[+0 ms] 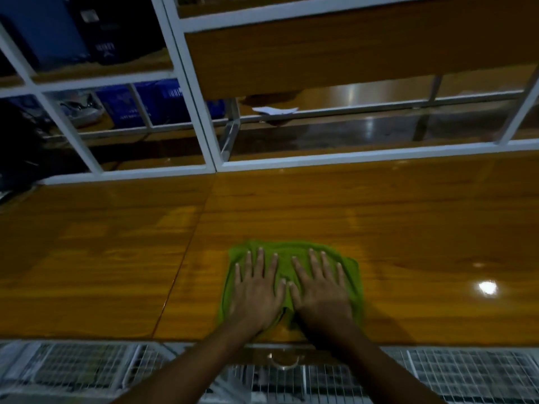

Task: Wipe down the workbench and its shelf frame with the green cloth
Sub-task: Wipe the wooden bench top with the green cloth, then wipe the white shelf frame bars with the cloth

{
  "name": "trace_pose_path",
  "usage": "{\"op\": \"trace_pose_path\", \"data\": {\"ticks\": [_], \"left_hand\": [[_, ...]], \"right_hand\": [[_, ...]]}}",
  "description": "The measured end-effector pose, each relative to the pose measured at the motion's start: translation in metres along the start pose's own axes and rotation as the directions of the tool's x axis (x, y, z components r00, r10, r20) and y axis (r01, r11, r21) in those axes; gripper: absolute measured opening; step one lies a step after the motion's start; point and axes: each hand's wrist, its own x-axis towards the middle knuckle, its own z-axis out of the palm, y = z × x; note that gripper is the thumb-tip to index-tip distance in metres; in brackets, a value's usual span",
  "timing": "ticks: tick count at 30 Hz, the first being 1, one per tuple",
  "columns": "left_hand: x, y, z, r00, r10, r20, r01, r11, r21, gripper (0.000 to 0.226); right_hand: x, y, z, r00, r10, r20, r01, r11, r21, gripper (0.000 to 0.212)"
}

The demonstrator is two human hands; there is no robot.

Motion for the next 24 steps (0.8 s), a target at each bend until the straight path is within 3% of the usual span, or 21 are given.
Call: {"op": "trace_pose_path", "data": {"ticks": [4, 8, 10, 14, 18, 24], "left_hand": [[0.042, 0.019, -0.005, 0.996, 0.093, 0.004, -0.093, 0.996, -0.020, 0.081], [0.103, 0.013, -0.009, 0.992, 0.129, -0.011, -0.129, 0.990, -0.055, 0.086], [0.135, 0.001, -0.007, 0.994, 0.107, -0.008, -0.107, 0.993, -0.054, 0.089], [0.185, -0.030, -0.010, 1.000, 0.017, -0.024, -0.019, 0.997, -0.071, 0.066], [0.215, -0.064, -0.018, 0.995, -0.002, -0.101, -0.008, 0.996, -0.091, 0.062], [0.254, -0.101, -0.027, 0.947, -0.111, -0.300, 0.000, 0.938, -0.347, 0.063]], "right_hand": [[0.038, 0.024, -0.013, 0.997, 0.059, 0.052, -0.057, 0.998, -0.039, 0.082], [0.093, 0.033, -0.011, 0.996, 0.091, 0.002, -0.091, 0.996, 0.006, 0.067], [0.126, 0.032, -0.004, 0.998, 0.057, 0.014, -0.057, 0.998, -0.015, 0.064], [0.190, 0.015, -0.003, 0.998, 0.016, 0.059, -0.015, 1.000, -0.023, 0.073], [0.237, -0.016, 0.004, 0.997, -0.029, 0.068, 0.030, 0.999, -0.017, 0.081], [0.292, -0.056, 0.019, 0.991, -0.116, 0.067, 0.120, 0.992, -0.050, 0.070]]}}
